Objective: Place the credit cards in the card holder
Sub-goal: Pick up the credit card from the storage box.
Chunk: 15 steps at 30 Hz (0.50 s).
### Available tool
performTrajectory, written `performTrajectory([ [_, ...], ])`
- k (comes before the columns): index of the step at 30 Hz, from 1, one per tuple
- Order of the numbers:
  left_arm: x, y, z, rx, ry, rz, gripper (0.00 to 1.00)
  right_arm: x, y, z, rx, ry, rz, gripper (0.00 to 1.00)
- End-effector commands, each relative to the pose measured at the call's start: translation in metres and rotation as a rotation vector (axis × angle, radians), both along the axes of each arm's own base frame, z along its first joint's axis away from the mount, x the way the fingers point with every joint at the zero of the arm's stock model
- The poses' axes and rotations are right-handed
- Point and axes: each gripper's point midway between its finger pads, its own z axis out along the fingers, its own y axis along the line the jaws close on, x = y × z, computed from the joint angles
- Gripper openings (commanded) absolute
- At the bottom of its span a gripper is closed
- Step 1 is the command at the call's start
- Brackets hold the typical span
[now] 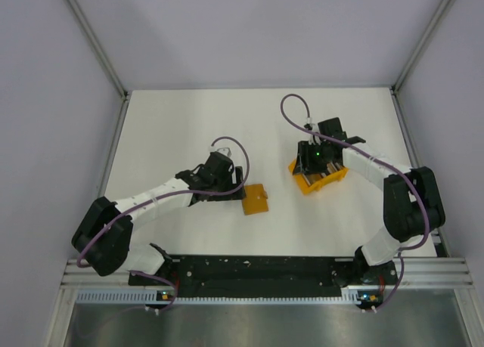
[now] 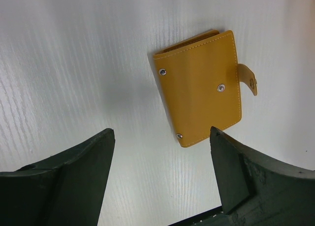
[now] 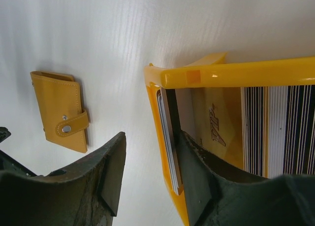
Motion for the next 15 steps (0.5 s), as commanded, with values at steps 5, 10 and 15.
performTrajectory([
  [5, 0.012, -0.012, 0.016, -0.05, -0.046, -0.013, 0.82, 0.019, -0.003, 0.014, -0.03, -0.078, 0.003, 0.59],
  [10, 0.012, -0.012, 0.017, -0.052, -0.048, -0.013, 0.82, 0.02, 0.002, 0.0, -0.018, -0.032, 0.022, 0.63],
  [15, 0.012, -0.011, 0.016, -0.051, -0.045, -0.008, 0.82, 0.016, 0.007, -0.002, 0.009, -0.014, 0.04, 0.63],
])
